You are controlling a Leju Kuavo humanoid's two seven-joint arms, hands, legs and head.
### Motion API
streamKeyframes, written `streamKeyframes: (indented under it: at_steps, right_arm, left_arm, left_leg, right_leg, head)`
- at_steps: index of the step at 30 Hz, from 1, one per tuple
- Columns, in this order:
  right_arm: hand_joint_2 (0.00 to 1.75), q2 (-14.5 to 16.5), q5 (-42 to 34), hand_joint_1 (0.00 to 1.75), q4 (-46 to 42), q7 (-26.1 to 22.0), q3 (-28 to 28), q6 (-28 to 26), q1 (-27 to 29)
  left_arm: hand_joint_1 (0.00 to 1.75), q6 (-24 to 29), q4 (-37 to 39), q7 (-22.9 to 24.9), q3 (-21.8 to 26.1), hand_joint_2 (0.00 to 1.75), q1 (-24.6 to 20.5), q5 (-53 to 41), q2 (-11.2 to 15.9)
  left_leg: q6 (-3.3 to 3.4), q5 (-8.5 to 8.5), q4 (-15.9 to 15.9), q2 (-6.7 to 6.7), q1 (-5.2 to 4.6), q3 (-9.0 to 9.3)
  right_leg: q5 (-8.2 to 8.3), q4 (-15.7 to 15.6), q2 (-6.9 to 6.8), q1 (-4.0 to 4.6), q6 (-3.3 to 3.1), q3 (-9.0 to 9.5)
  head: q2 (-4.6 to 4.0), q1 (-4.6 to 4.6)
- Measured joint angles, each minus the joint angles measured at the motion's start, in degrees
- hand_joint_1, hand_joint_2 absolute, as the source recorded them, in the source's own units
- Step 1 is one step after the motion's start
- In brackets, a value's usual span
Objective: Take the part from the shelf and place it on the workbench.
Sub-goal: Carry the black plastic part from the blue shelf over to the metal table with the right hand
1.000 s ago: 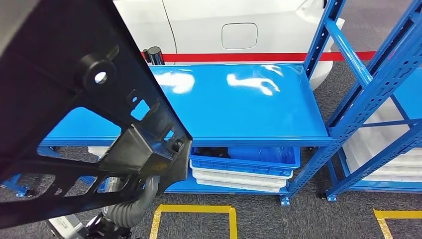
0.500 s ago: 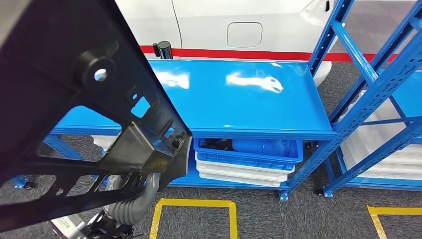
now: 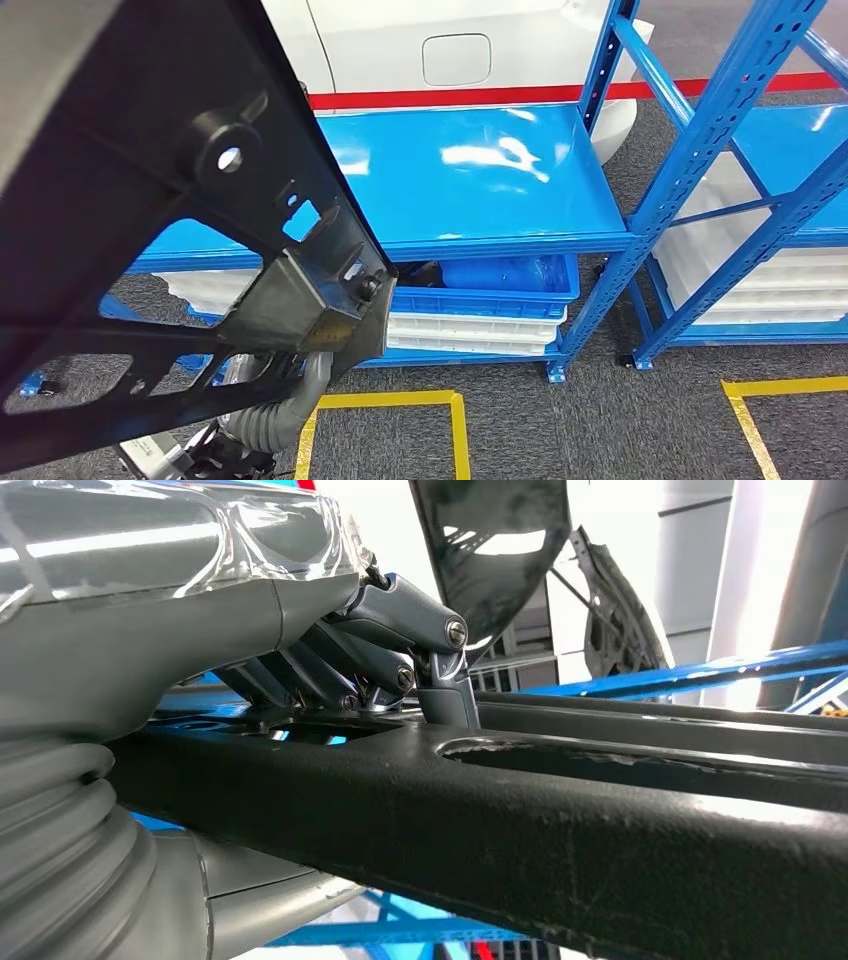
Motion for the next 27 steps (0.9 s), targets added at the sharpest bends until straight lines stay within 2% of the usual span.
streamKeyframes:
  at_steps: [1, 2, 5, 6, 7, 10, 11, 12, 13, 14, 15, 16, 17, 18, 21, 22, 23, 25, 27]
  right_arm:
    - [0.00, 0.0, 0.0, 0.00, 0.0, 0.1, 0.0, 0.0, 0.0]
    - [0.00, 0.0, 0.1, 0.00, 0.0, 0.2, 0.0, 0.0, 0.1]
    - [0.00, 0.1, 0.1, 0.00, 0.1, 0.3, 0.0, 0.0, 0.1]
    - [0.00, 0.1, 0.1, 0.00, 0.1, 0.3, 0.0, 0.0, 0.0]
    - [0.00, 0.2, 0.1, 0.00, 0.1, 0.3, 0.0, 0.0, 0.0]
    - [0.00, 0.1, 0.1, 0.00, 0.1, 0.3, 0.0, 0.1, 0.1]
    - [0.00, 0.1, 0.1, 0.00, 0.1, 0.3, 0.0, 0.1, 0.1]
    - [0.00, 0.1, 0.2, 0.00, 0.1, 0.3, 0.0, 0.1, 0.1]
    - [0.00, 0.1, 0.2, 0.00, 0.2, 0.3, 0.0, 0.1, 0.2]
    - [0.00, 0.2, 0.2, 0.00, 0.2, 0.2, 0.0, 0.1, 0.2]
    - [0.00, 0.2, 0.2, 0.00, 0.2, 0.2, 0.0, 0.1, 0.2]
    - [0.00, 0.2, 0.3, 0.00, 0.2, 0.2, 0.0, 0.1, 0.2]
    - [0.00, 0.2, 0.3, 0.00, 0.2, 0.1, 0.0, 0.1, 0.2]
    - [0.00, 0.2, 0.3, 0.00, 0.2, 0.1, 0.0, 0.1, 0.3]
    - [0.00, 0.1, 0.5, 0.00, 0.2, 0.1, 0.0, 0.1, 0.1]
    - [0.00, 0.2, 0.6, 0.00, 0.2, 0.0, 0.0, 0.1, 0.1]
    - [0.00, 0.2, 0.6, 0.00, 0.2, -0.2, 0.0, 0.0, 0.0]
    - [0.00, 0.3, 0.6, 0.00, 0.2, -0.4, 0.0, 0.0, 0.1]
    - [0.00, 0.5, 0.6, 0.00, 0.2, -0.5, 0.0, 0.0, 0.1]
  left_arm:
    - [1.75, 0.0, 0.1, 0.0, -0.1, 1.75, 0.0, 0.0, 0.0]
    - [1.75, 0.0, 0.2, 0.0, -0.2, 1.75, 0.0, 0.0, 0.0]
    - [1.75, -0.1, 0.4, 0.0, -0.3, 1.75, -0.3, 0.1, 0.0]
    - [1.75, -0.1, 0.4, 0.0, -0.3, 1.75, -0.4, 0.1, -0.1]
    - [1.75, -0.2, 0.4, 0.1, -0.3, 1.75, -0.5, 0.1, -0.1]
    - [1.75, -0.3, 0.4, 0.1, -0.4, 1.75, -0.6, 0.1, -0.2]
    - [1.75, -0.3, 0.4, 0.1, -0.5, 1.75, -0.7, 0.1, -0.3]
    - [1.75, -0.3, 0.4, 0.1, -0.5, 1.75, -0.7, 0.1, -0.3]
    - [1.75, -0.4, 0.4, 0.1, -0.5, 1.75, -0.8, 0.1, -0.4]
    - [1.75, -0.4, 0.5, 0.2, -0.5, 1.75, -0.8, 0.2, -0.4]
    - [1.75, -0.4, 0.5, 0.3, -0.5, 1.75, -0.8, 0.2, -0.4]
    - [1.75, -0.4, 0.6, 0.3, -0.5, 1.75, -0.8, 0.2, -0.5]
    - [1.75, -0.5, 0.6, 0.4, -0.6, 1.75, -0.8, 0.3, -0.5]
    - [1.75, -0.5, 0.7, 0.5, -0.6, 1.75, -0.8, 0.4, -0.5]
    - [1.75, -0.5, 0.8, 0.5, -0.6, 1.75, -0.9, 0.6, -0.5]
    - [1.75, -0.5, 0.8, 0.5, -0.6, 1.75, -0.9, 0.6, -0.5]
    - [1.75, -0.5, 0.8, 0.6, -0.6, 1.75, -1.0, 0.6, -0.5]
    - [1.75, -0.5, 0.9, 0.6, -0.6, 1.75, -1.0, 0.5, -0.5]
    - [1.75, -0.5, 0.9, 0.6, -0.6, 1.75, -1.0, 0.5, -0.5]
  left_leg:
    - [-0.02, -0.05, 0.6, -0.02, 0.07, 0.19]
    - [0.11, 1.01, -1.4, -0.05, 0.11, 1.63]
    - [1.14, 5.77, -14.9, -0.53, -0.16, 9.38]
    - [1.44, 6.53, -17.8, -0.71, -0.38, 10.85]
    - [1.69, 6.81, -19.2, -0.87, -0.59, 11.44]
    - [2.41, 7.72, -19.4, -0.69, -0.65, 10.82]
    - [2.83, 8.20, -19.6, -0.57, -0.50, 10.53]
    - [3.21, 8.70, -19.8, -0.43, -0.36, 10.17]
    - [3.46, 9.08, -19.8, -0.29, -0.32, 9.77]
    - [3.66, 9.41, -19.8, -0.22, -0.38, 9.27]
    - [3.70, 9.73, -19.8, -0.15, -0.46, 8.84]
    - [3.70, 10.05, -19.8, -0.08, -0.51, 8.42]
    - [3.65, 10.35, -19.7, -0.05, -0.56, 8.05]
    - [3.53, 10.60, -19.7, -0.04, -0.56, 7.74]
    - [2.98, 11.03, -19.0, -0.03, -0.63, 6.99]
    - [2.73, 11.15, -18.7, -0.03, -0.71, 6.76]
    - [2.47, 11.29, -18.5, -0.03, -0.77, 6.56]
    - [1.87, 11.67, -18.5, -0.05, -0.75, 6.33]
    - [1.16, 10.34, -17.0, -0.18, -0.59, 5.54]
  right_leg:
    - [0.27, 0.0, 0.11, 0.00, 0.06, -0.36]
    - [0.51, 0.0, 0.22, 0.01, 0.17, -0.64]
    - [1.16, 0.0, 0.50, 0.03, 0.69, -1.09]
    - [1.36, 0.0, 0.54, 0.03, 0.95, -1.23]
    - [1.61, 0.0, 0.54, 0.03, 1.28, -1.39]
    - [2.09, 0.0, 0.57, -0.01, 2.25, -1.81]
    - [1.18, 0.9, 0.56, 0.01, 2.43, -2.32]
    - [-0.55, 3.1, 0.55, 0.01, 2.59, -3.25]
    - [-2.96, 6.4, 0.52, -0.07, 2.65, -4.59]
    - [-5.64, 10.7, 0.51, -0.04, 2.77, -6.20]
    - [-7.61, 14.7, 0.51, -0.07, 2.89, -7.48]
    - [-8.66, 17.1, 0.50, -0.07, 2.97, -8.01]
    - [-8.75, 17.7, 0.50, -0.07, 3.02, -7.62]
    - [-7.64, 15.3, 0.49, -0.08, 3.01, -5.73]
    - [-3.46, 2.2, 0.33, -0.09, 2.72, 2.41]
    - [-2.93, -0.1, 0.31, -0.02, 2.49, 3.65]
    - [-2.81, -1.1, 0.32, 0.08, 2.21, 4.00]
    - [-2.28, -0.8, 0.35, 0.23, 1.56, 3.56]
    - [-1.66, -0.9, 0.28, 0.10, 0.71, 3.05]
  head:
    - [0.00, -0.01]
    - [0.00, -0.01]
    - [0.00, -0.02]
    - [0.00, -0.02]
    - [0.00, -0.02]
    - [0.00, -0.02]
    - [0.00, 0.05]
    - [0.00, 0.13]
    - [0.00, 0.22]
    - [0.00, 0.32]
    - [0.00, 0.35]
    - [0.00, 0.37]
    - [0.00, 0.38]
    - [0.00, 0.38]
    - [0.00, 0.37]
    - [0.00, 0.36]
    - [0.00, 0.35]
    - [0.00, 0.33]
    - [0.00, 0.27]
